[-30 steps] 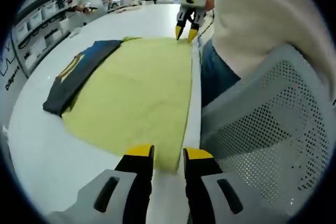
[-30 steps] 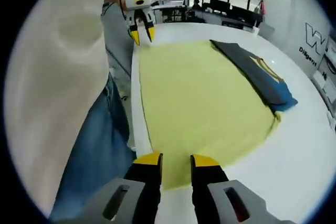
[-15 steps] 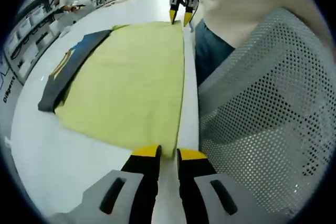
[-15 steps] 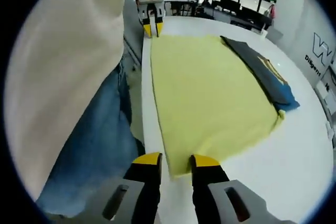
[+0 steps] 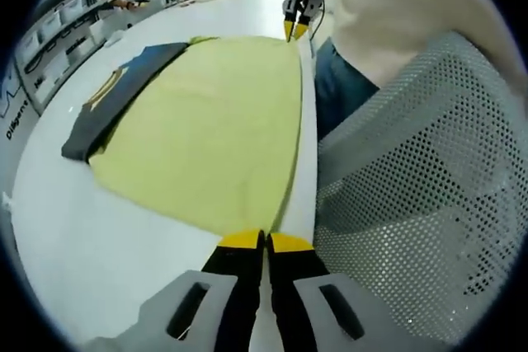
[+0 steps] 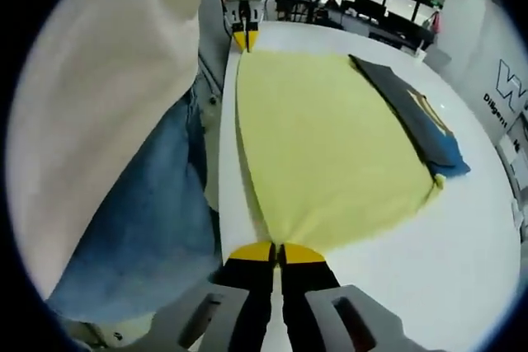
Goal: Fold the garment on the visible template until the final outline fits inside the template.
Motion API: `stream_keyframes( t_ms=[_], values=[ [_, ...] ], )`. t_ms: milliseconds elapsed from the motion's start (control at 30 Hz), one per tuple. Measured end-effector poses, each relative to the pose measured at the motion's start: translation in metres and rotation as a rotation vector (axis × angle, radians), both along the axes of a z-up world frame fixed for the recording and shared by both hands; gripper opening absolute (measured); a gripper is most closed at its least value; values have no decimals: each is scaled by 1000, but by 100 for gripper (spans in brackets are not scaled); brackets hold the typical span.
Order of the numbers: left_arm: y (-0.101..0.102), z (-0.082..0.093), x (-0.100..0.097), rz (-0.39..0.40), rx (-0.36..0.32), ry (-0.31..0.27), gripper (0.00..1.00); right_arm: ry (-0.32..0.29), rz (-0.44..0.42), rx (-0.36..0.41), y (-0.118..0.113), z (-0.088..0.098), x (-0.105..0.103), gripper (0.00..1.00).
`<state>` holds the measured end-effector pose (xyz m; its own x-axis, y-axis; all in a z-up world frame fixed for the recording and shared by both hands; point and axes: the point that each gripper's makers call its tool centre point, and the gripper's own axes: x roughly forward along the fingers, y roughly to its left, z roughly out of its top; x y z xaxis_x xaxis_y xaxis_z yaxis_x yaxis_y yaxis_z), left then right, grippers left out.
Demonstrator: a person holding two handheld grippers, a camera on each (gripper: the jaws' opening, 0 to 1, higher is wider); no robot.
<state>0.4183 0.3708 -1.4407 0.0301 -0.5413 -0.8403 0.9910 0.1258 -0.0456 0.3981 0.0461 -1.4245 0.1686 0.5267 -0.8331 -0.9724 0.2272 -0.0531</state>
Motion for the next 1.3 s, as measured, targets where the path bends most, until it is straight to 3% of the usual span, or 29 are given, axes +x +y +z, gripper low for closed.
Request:
stream_keyframes(
  t_ms=[300,400,533,700,1000,1300],
  values=[
    [3,31,-5,-36,-6,105,0,140,45,35,3,35,-16,0],
    [4,45,0,-37,-14,138,0,163,52,41,-7,30,-9,0],
    [3,69,21,-12,-42,147,0,178,56,56,-9,44,5,0],
    [0,100,59,13,-84,117,0,145,37,80,-15,66,38,0],
    [-9,137,120,37,-133,43,0,61,6,103,-24,97,100,0],
    [-18,158,186,77,-152,-30,0,-30,-49,123,-33,115,174,0]
  ],
)
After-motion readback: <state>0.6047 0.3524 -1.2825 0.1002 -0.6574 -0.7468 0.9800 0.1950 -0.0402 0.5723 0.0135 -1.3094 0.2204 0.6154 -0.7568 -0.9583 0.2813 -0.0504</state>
